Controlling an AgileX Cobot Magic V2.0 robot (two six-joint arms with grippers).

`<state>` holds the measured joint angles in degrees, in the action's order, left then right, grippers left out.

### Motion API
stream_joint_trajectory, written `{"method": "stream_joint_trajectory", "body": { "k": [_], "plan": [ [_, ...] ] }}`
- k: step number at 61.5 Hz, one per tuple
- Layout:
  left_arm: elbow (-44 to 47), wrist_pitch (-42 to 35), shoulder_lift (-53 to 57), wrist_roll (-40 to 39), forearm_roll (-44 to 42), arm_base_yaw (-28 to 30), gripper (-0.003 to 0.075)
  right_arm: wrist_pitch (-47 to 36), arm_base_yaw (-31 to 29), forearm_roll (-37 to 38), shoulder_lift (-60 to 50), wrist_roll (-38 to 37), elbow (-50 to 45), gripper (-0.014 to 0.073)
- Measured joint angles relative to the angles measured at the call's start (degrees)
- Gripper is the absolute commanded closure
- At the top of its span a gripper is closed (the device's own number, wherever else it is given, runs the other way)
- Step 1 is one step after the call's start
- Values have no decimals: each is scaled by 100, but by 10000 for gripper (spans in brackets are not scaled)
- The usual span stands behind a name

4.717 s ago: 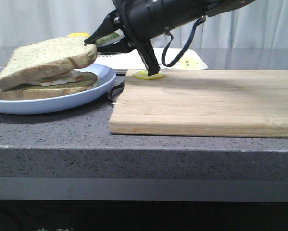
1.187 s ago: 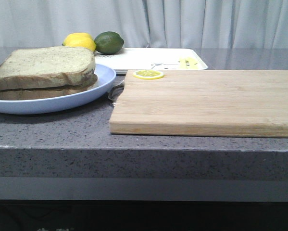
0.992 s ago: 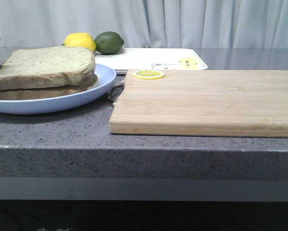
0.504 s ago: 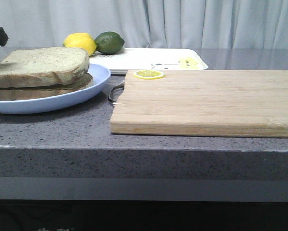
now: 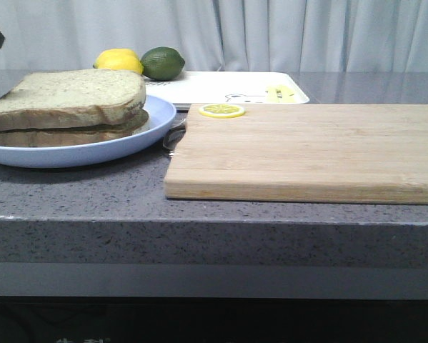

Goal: Place bread and move sandwich to tray
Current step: 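Reach the left gripper to the rim of the blue plate and grasp it, then lift the blue plate with the left gripper and carry it onto the tray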

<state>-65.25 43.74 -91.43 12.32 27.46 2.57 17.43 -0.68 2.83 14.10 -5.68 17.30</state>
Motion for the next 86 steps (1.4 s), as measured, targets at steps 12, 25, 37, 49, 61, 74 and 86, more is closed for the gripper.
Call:
{"method": "stream_joint_trajectory", "body": {
  "k": [12,25,37,49,61,74,86],
  "plan": [
    [14,500,59,1027,1053,579,739,0,0,0,0,0,0,655],
    [-104,955,59,1665,1818,740,739,0,0,0,0,0,0,655],
    [-524,1300,59,1723,2080,740,739,0,0,0,0,0,0,655],
    [-1194,1455,16,1610,2120,740,739,0,0,0,0,0,0,655],
    [-2365,1702,-642,1204,2105,568,738,0,0,0,0,0,0,655],
    [-4237,1962,-2043,603,1989,139,738,0,0,0,0,0,0,655],
    [-6222,2166,-3425,-106,1510,-188,738,0,0,0,0,0,0,655]
  ]
}}
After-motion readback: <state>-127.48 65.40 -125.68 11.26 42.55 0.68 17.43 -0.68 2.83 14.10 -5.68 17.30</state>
